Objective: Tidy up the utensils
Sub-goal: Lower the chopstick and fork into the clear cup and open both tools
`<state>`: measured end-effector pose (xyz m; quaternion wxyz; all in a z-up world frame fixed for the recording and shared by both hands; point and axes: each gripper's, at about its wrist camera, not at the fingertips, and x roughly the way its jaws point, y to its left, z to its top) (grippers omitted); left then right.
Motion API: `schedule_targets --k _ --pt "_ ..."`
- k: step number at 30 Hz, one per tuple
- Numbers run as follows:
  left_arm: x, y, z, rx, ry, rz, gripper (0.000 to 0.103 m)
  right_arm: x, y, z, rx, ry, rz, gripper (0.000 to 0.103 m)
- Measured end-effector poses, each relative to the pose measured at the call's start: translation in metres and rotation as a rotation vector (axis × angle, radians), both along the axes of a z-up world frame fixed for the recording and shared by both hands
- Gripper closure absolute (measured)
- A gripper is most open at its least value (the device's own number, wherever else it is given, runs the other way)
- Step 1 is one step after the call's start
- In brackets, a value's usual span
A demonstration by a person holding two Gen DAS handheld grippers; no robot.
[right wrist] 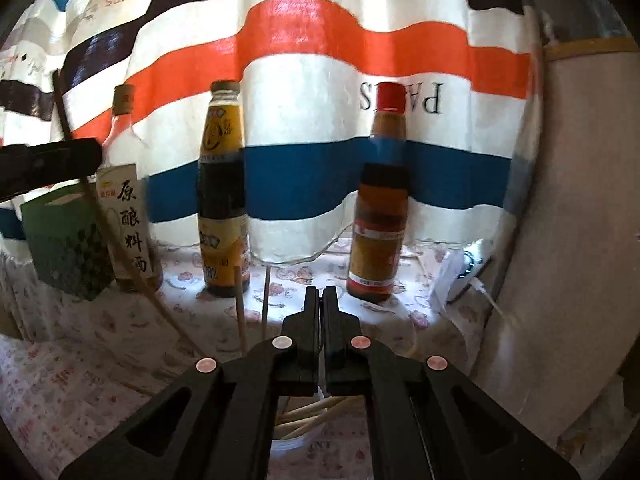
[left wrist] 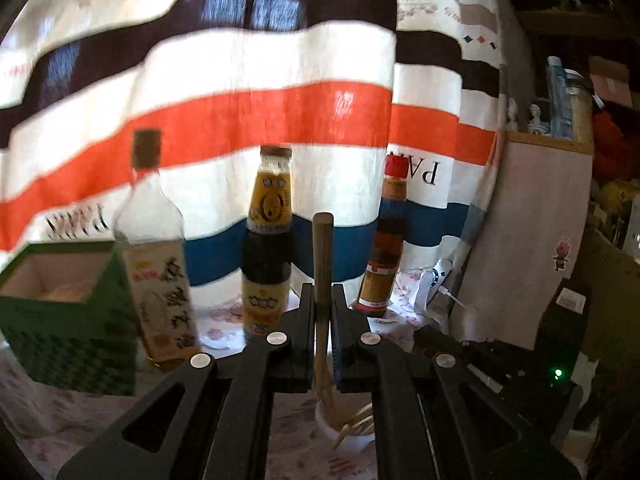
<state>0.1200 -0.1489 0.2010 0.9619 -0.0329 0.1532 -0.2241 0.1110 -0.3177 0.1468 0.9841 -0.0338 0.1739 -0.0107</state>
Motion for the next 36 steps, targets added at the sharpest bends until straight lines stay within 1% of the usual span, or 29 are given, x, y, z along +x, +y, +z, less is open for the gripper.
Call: schedule_targets --k 2,4,7,10,15,18,21,23,25,27,29,30,31,33,35,36 --pt "0.007 -0.003 -0.009 -0.023 0.025 -0.024 0.097 0.005 -0.001 -0.004 0.002 0.02 0.032 0.101" --pt "0.009 -0.007 -0.019 -0.018 0.023 -0.013 0.097 0.013 -0.003 -0.009 0.016 0.051 0.049 0.101" --pt "0.012 -0.011 -0.033 -0.007 0.038 -0.021 0.097 0.02 -0.008 -0.015 0.019 0.077 0.031 0.101" --pt "0.014 -0.017 -0.044 0.019 0.063 -0.005 0.097 0.025 -0.016 -0.016 0.051 0.093 0.048 0.101" --pt "0.021 -0.016 -0.054 0.0 0.1 0.027 0.097 0.033 -0.023 -0.02 0.105 0.135 0.077 0.101" --pt "0.026 -0.017 -0.061 0.01 0.127 0.026 0.097 0.035 -0.028 -0.021 0.132 0.147 0.088 0.101" --pt "0.037 -0.021 -0.07 0.02 0.187 0.016 0.097 0.036 -0.029 -0.022 0.134 0.16 0.089 0.101" --pt "0.042 -0.022 -0.075 0.021 0.207 0.009 0.097 0.038 -0.03 -0.023 0.149 0.172 0.101 0.101" --pt "0.046 -0.021 -0.079 0.009 0.222 -0.003 0.097 0.038 -0.031 -0.023 0.165 0.176 0.113 0.101" --pt "0.048 -0.017 -0.081 -0.018 0.236 -0.016 0.097 0.036 -0.032 -0.022 0.173 0.16 0.12 0.101" --pt "0.044 -0.013 -0.078 -0.041 0.22 -0.029 0.093 0.034 -0.034 -0.021 0.193 0.144 0.122 0.101" --pt "0.04 -0.012 -0.075 -0.048 0.204 -0.041 0.084 0.034 -0.036 -0.02 0.208 0.14 0.121 0.1" --pt "0.037 -0.01 -0.072 -0.05 0.19 -0.041 0.073 0.034 -0.038 -0.02 0.224 0.138 0.124 0.1" --pt "0.029 -0.007 -0.065 -0.046 0.151 -0.028 0.064 0.034 -0.041 -0.018 0.253 0.135 0.133 0.098" --pt "0.023 -0.001 -0.057 -0.044 0.128 -0.02 0.061 0.032 -0.044 -0.017 0.286 0.13 0.154 0.09" --pt "0.02 0.002 -0.054 -0.041 0.12 -0.01 0.057 0.031 -0.044 -0.016 0.305 0.128 0.177 0.082"
